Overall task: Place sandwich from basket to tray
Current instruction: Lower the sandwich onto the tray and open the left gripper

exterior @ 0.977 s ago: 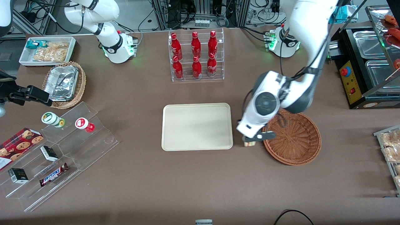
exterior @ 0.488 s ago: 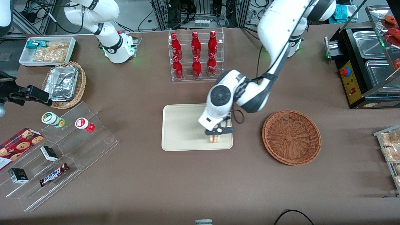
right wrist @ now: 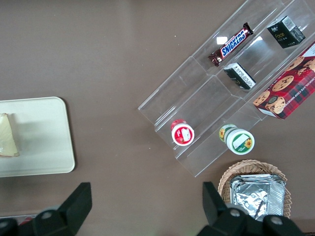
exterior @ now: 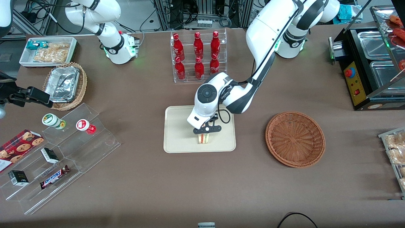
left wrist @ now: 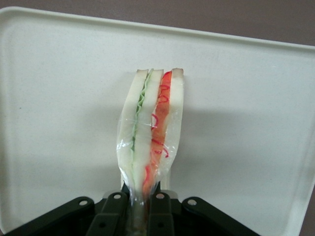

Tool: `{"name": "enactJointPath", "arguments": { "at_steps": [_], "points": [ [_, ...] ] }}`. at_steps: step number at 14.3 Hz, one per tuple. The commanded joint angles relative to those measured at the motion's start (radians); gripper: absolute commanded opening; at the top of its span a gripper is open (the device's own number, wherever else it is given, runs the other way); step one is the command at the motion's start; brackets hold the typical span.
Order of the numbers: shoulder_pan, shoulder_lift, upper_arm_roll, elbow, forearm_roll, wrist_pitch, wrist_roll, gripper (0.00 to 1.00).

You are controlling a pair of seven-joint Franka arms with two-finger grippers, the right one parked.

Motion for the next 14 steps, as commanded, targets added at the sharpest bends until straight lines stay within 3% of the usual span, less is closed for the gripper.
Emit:
{"name": "enactJointPath", "arguments": {
  "at_steps": [1,2,6,12,14],
  "points": [
    [-0.003,0.012,-0.003,0.033,-0.013,-0.014,-0.015,0.62],
    [-0.003,0.009,-0.003,0.033,-0.014,-0.014,-0.023,1.00],
    [-0.004,-0.065,0.000,0.022,0.004,-0.063,-0.029,1.00],
    [0.080,-0.239,0.023,0.015,0.032,-0.423,0.014,1.00],
    [0.130,-0.286,0.023,-0.046,0.038,-0.434,0.029,1.00]
  ]
}}
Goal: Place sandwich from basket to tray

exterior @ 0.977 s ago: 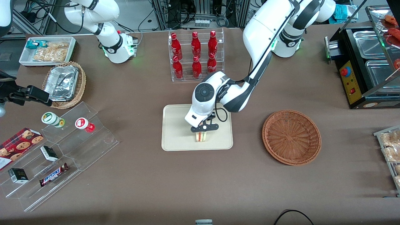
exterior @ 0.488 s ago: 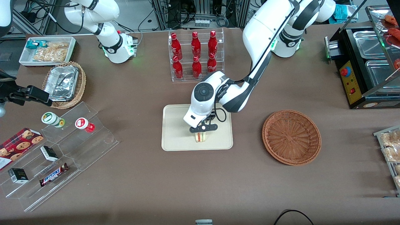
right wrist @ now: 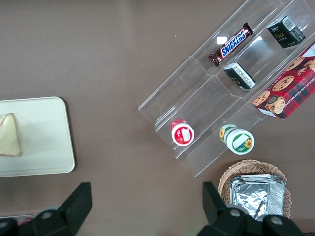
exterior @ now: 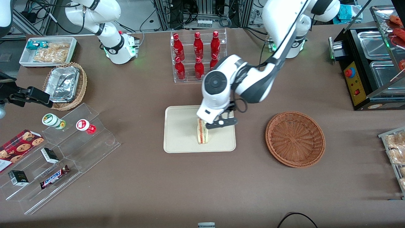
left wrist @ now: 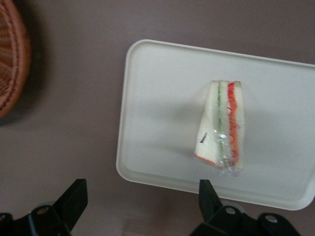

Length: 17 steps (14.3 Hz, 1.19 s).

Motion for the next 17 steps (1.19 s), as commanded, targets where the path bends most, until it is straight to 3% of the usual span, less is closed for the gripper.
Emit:
{"name": "enactJointPath", "arguments": {
  "at_steps": [1,11,17],
  "points": [
    [0.065,-0.081,-0.004,-0.110,0.014,-0.008,0.023,1.00],
    [0.365,-0.446,-0.004,-0.476,0.008,-0.018,0.495,1.00],
    [0.567,-0.549,-0.080,-0.476,-0.001,-0.134,0.701,1.00]
  ]
}}
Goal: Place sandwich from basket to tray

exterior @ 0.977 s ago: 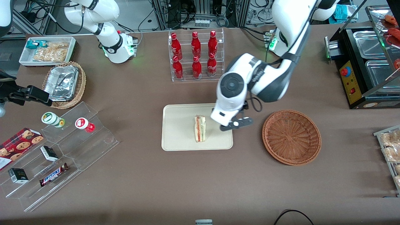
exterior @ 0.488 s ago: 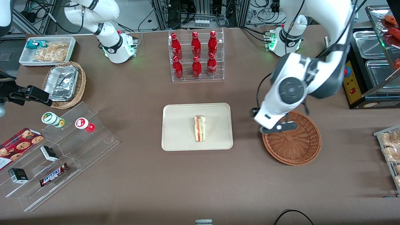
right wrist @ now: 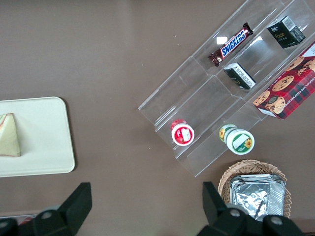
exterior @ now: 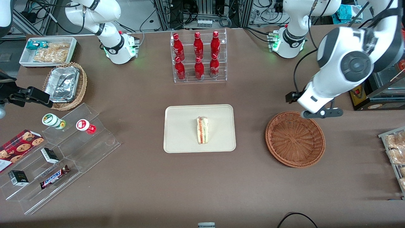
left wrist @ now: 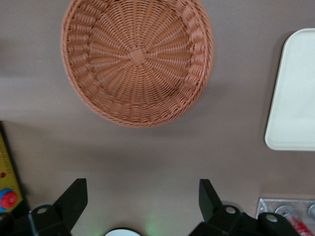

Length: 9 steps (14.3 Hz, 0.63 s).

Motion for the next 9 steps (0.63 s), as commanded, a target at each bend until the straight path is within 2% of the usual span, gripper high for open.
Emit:
{"name": "enactJointPath", "arguments": {
  "at_steps": [1,4,9],
  "points": [
    [0.079,-0.043,-0.037,0.007,-0.004,-0.047,0.106,1.00],
    [0.096,-0.046,0.007,0.093,-0.007,-0.113,0.235,1.00],
    [0.110,-0.049,0.067,0.174,0.004,-0.106,0.261,1.00]
  ]
}}
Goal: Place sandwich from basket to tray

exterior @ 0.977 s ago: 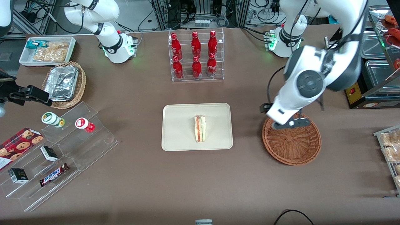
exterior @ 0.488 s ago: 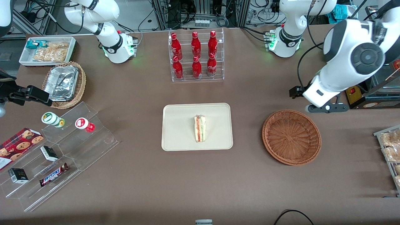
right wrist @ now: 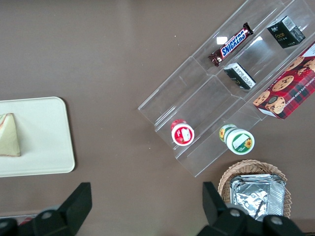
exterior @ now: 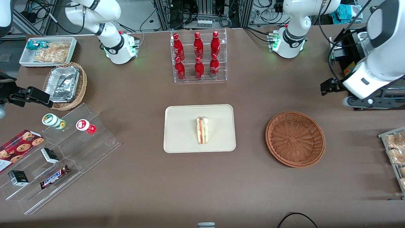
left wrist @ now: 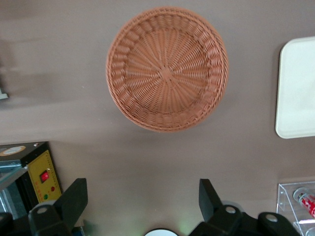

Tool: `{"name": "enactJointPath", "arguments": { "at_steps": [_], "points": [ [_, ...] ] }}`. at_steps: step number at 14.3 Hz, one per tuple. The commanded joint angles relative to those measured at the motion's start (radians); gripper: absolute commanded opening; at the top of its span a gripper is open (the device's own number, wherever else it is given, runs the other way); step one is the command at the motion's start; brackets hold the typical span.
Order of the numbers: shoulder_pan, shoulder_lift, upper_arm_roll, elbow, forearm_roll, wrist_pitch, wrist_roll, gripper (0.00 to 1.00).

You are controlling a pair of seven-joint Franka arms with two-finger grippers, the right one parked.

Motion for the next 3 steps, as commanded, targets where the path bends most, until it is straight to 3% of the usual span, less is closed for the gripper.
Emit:
{"name": "enactJointPath", "arguments": {
  "at_steps": [1,3],
  "points": [
    [0.005,-0.002,0.033,0.047,-0.001,-0.019,0.003,1.00],
    [0.005,-0.010,0.039,0.050,-0.006,-0.022,-0.002,1.00]
  ]
}}
